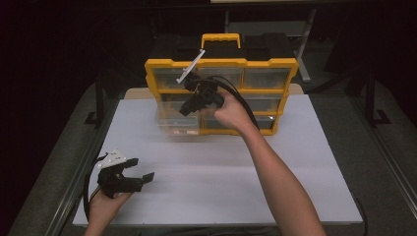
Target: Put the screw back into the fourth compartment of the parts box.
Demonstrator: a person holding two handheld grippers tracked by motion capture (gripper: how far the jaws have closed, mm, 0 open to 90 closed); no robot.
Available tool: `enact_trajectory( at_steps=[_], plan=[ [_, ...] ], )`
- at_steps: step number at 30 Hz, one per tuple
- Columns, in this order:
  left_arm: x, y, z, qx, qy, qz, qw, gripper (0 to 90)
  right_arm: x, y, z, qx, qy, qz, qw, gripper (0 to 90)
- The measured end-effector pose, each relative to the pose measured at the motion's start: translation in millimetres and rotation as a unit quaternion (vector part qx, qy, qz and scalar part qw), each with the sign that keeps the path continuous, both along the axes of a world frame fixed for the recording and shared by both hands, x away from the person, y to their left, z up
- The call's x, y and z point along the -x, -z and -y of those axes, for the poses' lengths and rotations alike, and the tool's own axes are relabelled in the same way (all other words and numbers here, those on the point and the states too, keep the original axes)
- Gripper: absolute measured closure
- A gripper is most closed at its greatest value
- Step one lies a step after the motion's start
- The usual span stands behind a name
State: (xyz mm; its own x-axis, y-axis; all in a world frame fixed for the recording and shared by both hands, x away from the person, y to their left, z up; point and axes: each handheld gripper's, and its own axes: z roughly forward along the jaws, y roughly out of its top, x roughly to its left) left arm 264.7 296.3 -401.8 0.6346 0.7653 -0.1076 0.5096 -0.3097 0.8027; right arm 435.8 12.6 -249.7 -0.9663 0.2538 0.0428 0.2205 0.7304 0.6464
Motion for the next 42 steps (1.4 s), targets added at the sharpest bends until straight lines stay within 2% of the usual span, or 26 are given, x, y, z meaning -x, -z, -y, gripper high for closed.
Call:
enact_trajectory(
  at_steps=[2,8,10,18,25,29,42],
  plan=[
    [-0.7,-0.3,-0.9,-0.007,0.005,0.006,0.9999,15.6,1.7,-4.5,6.7,-0.009,0.006,0.002,0.9999,69.4],
    [0.2,-0.2,0.5,-0.002,0.0,0.0,1.0,15.6,8.1,-14.6,30.1,-0.019,0.023,0.011,0.9995,65.0],
    [-0.3,-0.4,0.5,-0.005,0.004,0.005,1.0,15.6,9.8,-15.6,38.7,-0.026,0.027,0.017,0.9992,63.1],
    [0.7,0.4,2.1,-0.003,0.0,0.0,1.0,15.6,20.6,-15.3,73.3,-0.043,0.052,0.021,0.9975,56.9],
    [0.4,-0.2,2.8,-0.011,0.006,0.002,0.9999,15.6,32.1,-8.2,103.0,-0.056,0.082,0.011,0.995,52.6],
    [1.5,0.7,4.6,-0.001,0.0,0.0,1.0,15.6,35.3,-0.8,118.1,-0.06,0.094,0.01,0.9938,49.9],
    [1.3,-0.2,5.5,-0.01,0.008,0.004,0.9999,15.6,50.1,27.9,152.7,-0.076,0.135,0.009,0.9878,39.4]
  ],
)
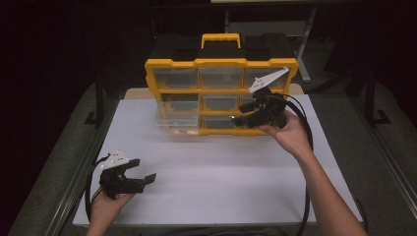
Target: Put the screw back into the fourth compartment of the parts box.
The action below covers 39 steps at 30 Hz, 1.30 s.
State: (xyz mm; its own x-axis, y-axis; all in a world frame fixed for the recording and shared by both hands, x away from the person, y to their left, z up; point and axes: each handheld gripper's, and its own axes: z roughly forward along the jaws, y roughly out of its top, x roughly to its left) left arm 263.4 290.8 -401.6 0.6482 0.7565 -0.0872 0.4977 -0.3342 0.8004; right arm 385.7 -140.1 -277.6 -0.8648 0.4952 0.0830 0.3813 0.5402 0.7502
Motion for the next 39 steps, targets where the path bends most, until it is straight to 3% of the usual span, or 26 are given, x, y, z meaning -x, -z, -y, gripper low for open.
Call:
enact_trajectory(
  at_steps=[21,25,34,39],
  plan=[
    [1.0,-1.1,-0.2,0.005,0.0,0.0,1.0,15.6,24.6,46.4,43.5,-0.007,0.055,0.0,0.9984,29.4],
    [1.2,-0.7,0.8,0.005,-0.001,-0.001,1.0,15.6,28.5,55.3,50.8,-0.005,0.06,0.014,0.9981,27.2],
    [1.2,0.2,1.4,0.007,0.001,0.0,1.0,15.6,40.7,75.5,62.1,-0.005,0.09,0.002,0.996,24.7],
    [0.8,0.4,1.6,0.003,0.005,0.0,1.0,15.6,46.1,82.2,66.2,0.001,0.098,0.01,0.9951,23.1]
  ],
)
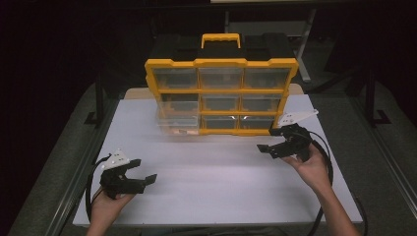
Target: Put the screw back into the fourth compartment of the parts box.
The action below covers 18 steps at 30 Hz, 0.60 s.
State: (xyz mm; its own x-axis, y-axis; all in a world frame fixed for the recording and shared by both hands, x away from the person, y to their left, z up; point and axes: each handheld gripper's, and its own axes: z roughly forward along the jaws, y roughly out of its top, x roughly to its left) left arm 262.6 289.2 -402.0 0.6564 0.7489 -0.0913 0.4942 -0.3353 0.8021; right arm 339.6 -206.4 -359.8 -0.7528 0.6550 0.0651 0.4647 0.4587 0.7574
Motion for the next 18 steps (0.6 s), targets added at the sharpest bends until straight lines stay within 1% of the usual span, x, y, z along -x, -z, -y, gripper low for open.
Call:
enact_trajectory(
  at_steps=[1,3,4,6,7,8,13,18],
  plan=[
    [0.0,0.0,0.1,0.0,0.0,0.001,1.0,15.6,1.3,1.3,0.6,0.001,0.004,0.0,1.0,22.5],
    [-0.1,-0.2,-0.5,-0.004,0.003,-0.001,1.0,15.6,2.6,4.5,2.3,0.004,0.005,0.007,1.0,21.3],
    [-0.2,-0.1,-0.5,-0.005,0.003,-0.001,1.0,15.6,4.2,5.7,2.9,0.005,0.009,0.005,0.9999,21.4],
    [-0.2,0.0,-0.5,-0.006,0.004,-0.002,1.0,15.6,6.5,8.7,4.5,0.005,0.011,0.009,0.9999,21.4],
    [-0.1,0.1,-0.2,-0.005,0.004,-0.002,1.0,15.6,7.4,10.1,5.3,0.004,0.012,0.009,0.9999,21.4],
    [0.0,0.1,-0.2,-0.006,0.004,-0.002,1.0,15.6,8.4,11.6,5.8,0.002,0.012,0.004,0.9999,21.3],
    [0.5,0.6,0.5,-0.003,0.002,-0.004,1.0,15.6,12.3,16.4,6.6,0.004,0.012,0.004,0.9999,21.1],
    [0.6,0.8,0.4,-0.003,0.003,-0.004,1.0,15.6,17.5,22.0,10.2,0.0,0.018,-0.002,0.9998,21.0]
  ],
)
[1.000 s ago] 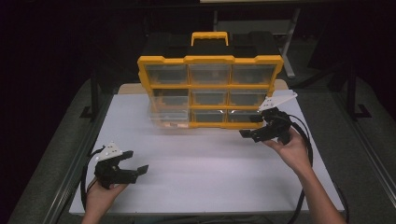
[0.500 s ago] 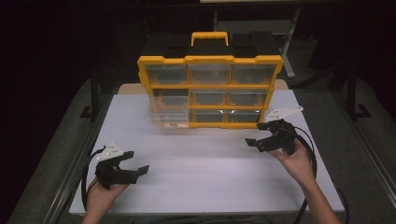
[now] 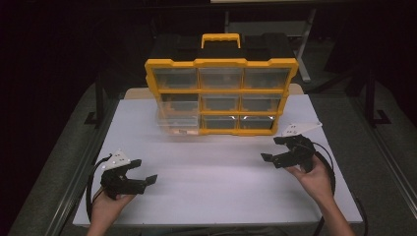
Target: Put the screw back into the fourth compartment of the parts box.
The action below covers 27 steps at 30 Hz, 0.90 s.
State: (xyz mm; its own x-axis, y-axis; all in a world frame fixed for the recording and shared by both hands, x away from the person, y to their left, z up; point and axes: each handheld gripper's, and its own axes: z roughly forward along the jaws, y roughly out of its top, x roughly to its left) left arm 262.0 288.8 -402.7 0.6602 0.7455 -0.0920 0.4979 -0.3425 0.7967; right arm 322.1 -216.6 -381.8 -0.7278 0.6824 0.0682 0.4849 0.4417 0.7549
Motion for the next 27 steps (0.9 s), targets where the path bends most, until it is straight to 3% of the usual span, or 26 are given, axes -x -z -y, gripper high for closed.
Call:
enact_trajectory(
  at_steps=[11,21,27],
  plan=[
    [0.7,1.2,1.5,-0.005,0.004,0.0,1.0,15.6,12.6,17.3,17.5,-0.016,0.021,-0.012,0.9996,20.2],
    [1.5,1.3,1.5,-0.004,0.005,-0.001,1.0,15.6,19.8,23.7,26.3,-0.033,0.034,-0.025,0.9986,17.9],
    [1.8,1.6,2.4,-0.005,0.006,-0.002,1.0,15.6,24.9,26.8,31.8,-0.041,0.033,-0.018,0.9984,17.3]
  ],
)
